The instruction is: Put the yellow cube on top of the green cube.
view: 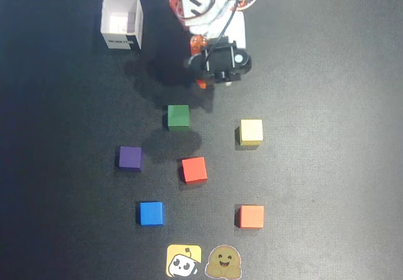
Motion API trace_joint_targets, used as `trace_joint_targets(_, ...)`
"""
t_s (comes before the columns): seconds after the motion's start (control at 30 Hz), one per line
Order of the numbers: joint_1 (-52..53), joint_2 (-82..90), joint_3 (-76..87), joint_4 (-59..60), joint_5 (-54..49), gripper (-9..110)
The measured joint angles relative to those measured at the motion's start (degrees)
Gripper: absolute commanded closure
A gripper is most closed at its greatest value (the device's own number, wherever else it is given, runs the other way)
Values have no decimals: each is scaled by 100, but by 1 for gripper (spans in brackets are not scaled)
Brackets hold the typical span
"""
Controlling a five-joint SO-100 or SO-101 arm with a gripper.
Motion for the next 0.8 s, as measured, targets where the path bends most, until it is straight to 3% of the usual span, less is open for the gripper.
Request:
trace_joint_targets(0.2, -343, -290, -62, -246, 79, 81)
trace_joint_targets(0.57, -756, -3261, -1837, -967, 264, 80)
trace_joint_targets(0.8, -1046, -4474, -2039, -1688, 589, 80)
